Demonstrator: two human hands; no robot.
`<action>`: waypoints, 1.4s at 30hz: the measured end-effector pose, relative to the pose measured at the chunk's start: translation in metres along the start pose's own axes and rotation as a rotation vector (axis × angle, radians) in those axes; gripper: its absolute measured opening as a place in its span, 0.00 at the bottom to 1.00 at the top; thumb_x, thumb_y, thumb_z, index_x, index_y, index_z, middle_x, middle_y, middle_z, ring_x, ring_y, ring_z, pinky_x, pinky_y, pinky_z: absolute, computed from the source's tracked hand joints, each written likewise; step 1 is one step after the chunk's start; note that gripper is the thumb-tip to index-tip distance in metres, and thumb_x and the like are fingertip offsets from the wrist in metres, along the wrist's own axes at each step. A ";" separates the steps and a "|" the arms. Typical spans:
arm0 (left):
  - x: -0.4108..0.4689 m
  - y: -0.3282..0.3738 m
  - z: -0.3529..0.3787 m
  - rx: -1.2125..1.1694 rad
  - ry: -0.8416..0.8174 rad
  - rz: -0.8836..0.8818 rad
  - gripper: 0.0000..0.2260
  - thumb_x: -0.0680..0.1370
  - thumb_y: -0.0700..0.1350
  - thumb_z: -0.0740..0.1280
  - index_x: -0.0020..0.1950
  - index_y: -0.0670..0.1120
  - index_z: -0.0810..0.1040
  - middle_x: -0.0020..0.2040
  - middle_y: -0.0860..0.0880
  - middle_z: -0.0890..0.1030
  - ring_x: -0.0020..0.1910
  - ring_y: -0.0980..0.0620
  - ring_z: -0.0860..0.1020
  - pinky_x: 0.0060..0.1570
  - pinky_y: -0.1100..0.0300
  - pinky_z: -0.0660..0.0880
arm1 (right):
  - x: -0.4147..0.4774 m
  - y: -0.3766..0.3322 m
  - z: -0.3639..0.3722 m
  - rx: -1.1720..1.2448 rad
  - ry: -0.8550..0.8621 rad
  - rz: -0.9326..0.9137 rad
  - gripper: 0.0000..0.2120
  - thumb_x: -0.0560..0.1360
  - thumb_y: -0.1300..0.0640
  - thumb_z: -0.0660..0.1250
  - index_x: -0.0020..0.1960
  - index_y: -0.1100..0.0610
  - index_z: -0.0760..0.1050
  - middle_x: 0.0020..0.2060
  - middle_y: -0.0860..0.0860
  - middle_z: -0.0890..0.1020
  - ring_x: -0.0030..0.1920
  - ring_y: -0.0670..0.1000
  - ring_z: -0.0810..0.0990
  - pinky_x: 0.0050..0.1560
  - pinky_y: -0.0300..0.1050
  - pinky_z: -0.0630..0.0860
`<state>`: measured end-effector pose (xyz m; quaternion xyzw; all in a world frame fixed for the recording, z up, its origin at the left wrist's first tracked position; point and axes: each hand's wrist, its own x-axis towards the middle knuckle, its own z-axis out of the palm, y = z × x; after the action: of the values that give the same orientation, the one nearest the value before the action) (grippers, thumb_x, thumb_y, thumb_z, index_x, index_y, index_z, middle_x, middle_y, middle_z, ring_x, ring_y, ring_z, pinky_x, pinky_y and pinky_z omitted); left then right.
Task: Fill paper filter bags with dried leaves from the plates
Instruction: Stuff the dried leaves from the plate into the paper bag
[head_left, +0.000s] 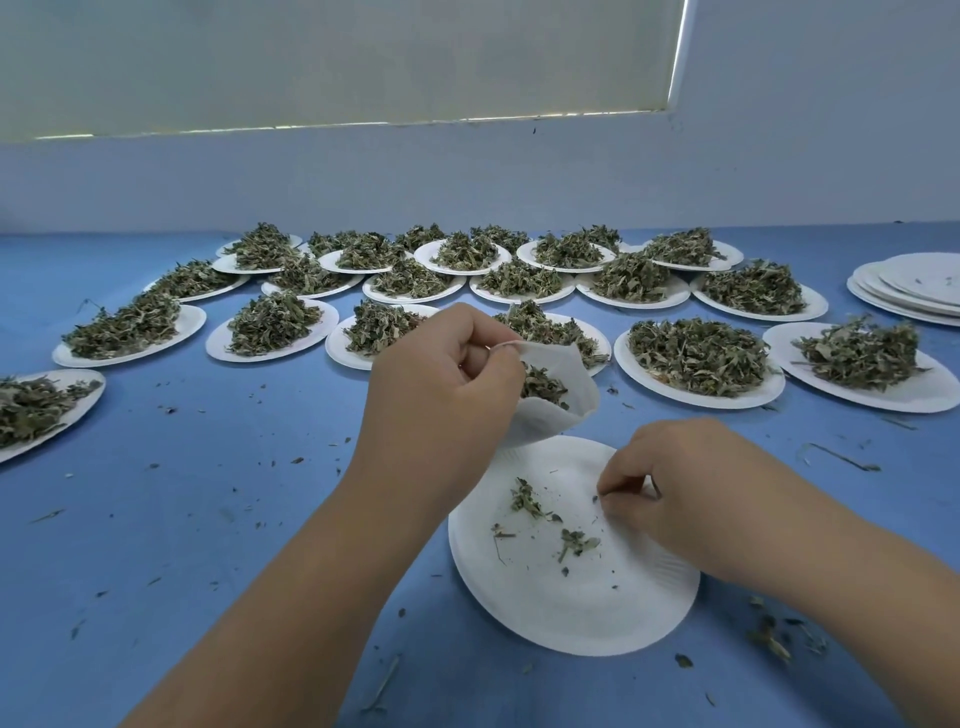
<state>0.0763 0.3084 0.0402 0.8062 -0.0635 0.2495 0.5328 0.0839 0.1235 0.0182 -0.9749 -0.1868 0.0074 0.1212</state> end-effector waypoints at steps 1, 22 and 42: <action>0.000 0.000 0.000 -0.002 0.001 0.000 0.09 0.76 0.38 0.65 0.38 0.50 0.80 0.32 0.41 0.74 0.26 0.59 0.66 0.25 0.71 0.65 | 0.000 -0.001 0.001 -0.011 0.005 0.000 0.08 0.77 0.49 0.64 0.50 0.42 0.81 0.44 0.41 0.79 0.44 0.42 0.77 0.48 0.42 0.78; 0.009 -0.003 -0.012 0.032 0.133 -0.003 0.09 0.76 0.40 0.66 0.39 0.52 0.79 0.25 0.56 0.72 0.24 0.61 0.67 0.25 0.73 0.64 | -0.004 -0.003 0.002 0.181 0.013 -0.286 0.10 0.79 0.53 0.62 0.55 0.42 0.79 0.45 0.36 0.75 0.45 0.35 0.73 0.45 0.30 0.67; 0.012 -0.008 -0.014 0.011 0.099 -0.001 0.09 0.76 0.39 0.66 0.38 0.50 0.79 0.28 0.45 0.71 0.24 0.59 0.65 0.25 0.70 0.63 | 0.023 -0.003 0.011 -0.022 -0.210 -0.643 0.21 0.79 0.52 0.63 0.69 0.36 0.67 0.62 0.35 0.64 0.52 0.34 0.58 0.52 0.33 0.63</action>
<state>0.0848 0.3268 0.0432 0.7958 -0.0354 0.2891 0.5309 0.1033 0.1372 0.0094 -0.8611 -0.4964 0.0673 0.0870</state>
